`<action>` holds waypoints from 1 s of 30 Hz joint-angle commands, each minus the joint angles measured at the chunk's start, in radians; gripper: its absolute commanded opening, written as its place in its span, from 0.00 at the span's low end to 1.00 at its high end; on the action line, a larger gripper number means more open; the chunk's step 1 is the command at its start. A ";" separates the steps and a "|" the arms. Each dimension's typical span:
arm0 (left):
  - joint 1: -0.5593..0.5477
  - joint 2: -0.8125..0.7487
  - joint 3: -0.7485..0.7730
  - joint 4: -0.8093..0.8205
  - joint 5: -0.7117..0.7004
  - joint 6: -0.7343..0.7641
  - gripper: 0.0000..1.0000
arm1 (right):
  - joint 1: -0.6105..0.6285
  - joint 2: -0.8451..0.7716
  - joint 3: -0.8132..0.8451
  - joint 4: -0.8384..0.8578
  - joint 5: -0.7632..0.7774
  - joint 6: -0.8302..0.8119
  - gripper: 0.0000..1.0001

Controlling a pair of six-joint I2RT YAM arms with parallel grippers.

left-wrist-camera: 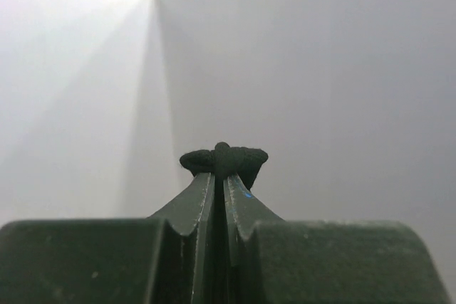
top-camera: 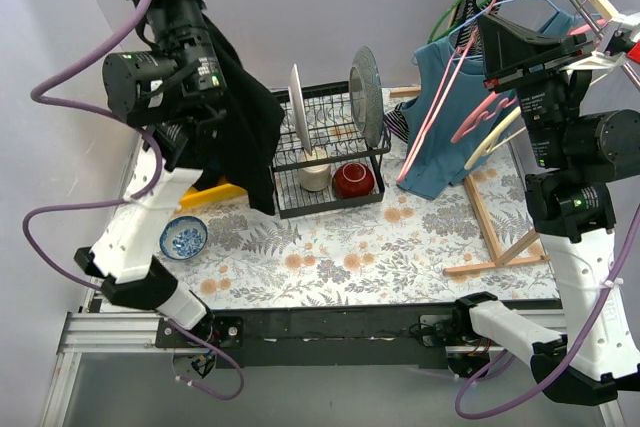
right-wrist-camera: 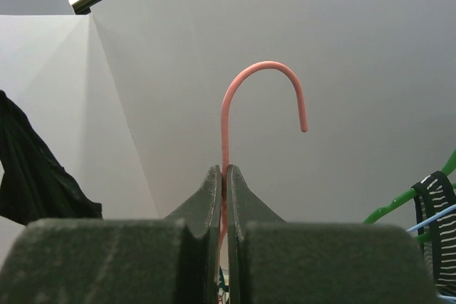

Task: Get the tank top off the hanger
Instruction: Place the tank top in the bin.

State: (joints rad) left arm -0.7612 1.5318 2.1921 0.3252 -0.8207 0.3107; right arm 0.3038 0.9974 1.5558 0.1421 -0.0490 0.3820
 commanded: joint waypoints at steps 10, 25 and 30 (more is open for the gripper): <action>0.482 0.186 0.086 -0.202 0.072 -0.359 0.00 | 0.003 0.023 0.064 0.045 -0.032 0.009 0.01; 0.797 0.147 -0.193 -0.483 0.587 -1.166 0.00 | 0.003 -0.008 -0.049 0.094 -0.046 0.020 0.01; 0.797 0.125 -0.171 -0.431 0.741 -1.265 0.00 | 0.003 -0.002 -0.072 0.116 -0.055 0.040 0.01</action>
State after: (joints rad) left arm 0.0471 1.7664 1.9728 -0.1814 -0.2584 -0.8120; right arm 0.3038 0.9966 1.5005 0.1764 -0.0929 0.3950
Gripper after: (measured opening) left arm 0.034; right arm 0.035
